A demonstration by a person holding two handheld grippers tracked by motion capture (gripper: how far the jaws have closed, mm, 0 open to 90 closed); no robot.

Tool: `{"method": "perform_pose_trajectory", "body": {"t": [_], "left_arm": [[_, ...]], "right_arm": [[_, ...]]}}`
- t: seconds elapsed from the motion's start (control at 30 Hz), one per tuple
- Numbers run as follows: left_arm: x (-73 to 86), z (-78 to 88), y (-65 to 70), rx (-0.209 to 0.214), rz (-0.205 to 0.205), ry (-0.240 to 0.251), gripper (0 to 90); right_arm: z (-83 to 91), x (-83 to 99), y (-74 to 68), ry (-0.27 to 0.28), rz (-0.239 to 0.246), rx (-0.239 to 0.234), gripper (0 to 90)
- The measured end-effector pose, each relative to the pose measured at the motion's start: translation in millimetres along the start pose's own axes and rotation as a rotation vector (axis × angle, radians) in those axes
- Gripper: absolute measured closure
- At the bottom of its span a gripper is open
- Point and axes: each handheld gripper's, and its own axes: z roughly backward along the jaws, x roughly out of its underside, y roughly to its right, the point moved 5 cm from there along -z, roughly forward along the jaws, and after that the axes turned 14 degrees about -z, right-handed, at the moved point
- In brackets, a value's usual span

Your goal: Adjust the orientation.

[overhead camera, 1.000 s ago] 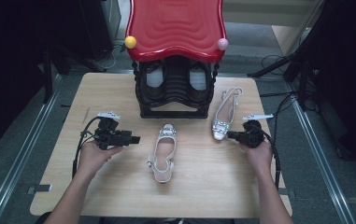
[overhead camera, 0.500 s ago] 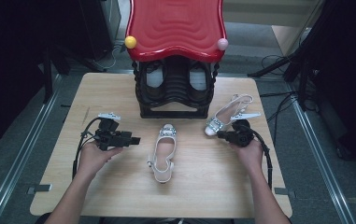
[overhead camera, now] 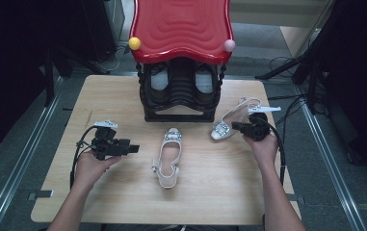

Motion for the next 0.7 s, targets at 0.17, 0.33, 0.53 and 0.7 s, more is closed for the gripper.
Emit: {"method": "perform_pose_trajectory", "body": {"t": [0.17,0.33,0.53,0.7], "left_arm": [[5.3,0.8,0.9,-0.005,0.002,-0.011,41.4],[10.4,3.8,1.7,-0.017,0.009,-0.009,41.4],[11.8,4.3,-0.5,-0.021,0.014,-0.007,41.4],[11.3,2.4,-0.1,-0.019,0.012,-0.011,41.4]], "right_arm": [[-10.0,-3.1,5.6,-0.020,0.020,0.052,90.0],[-22.3,-4.0,3.6,-0.052,0.012,0.050,90.0],[-26.4,-3.8,-1.7,-0.062,0.009,0.022,90.0],[-27.6,-2.1,-6.2,-0.077,-0.003,-0.002,90.0]]}}
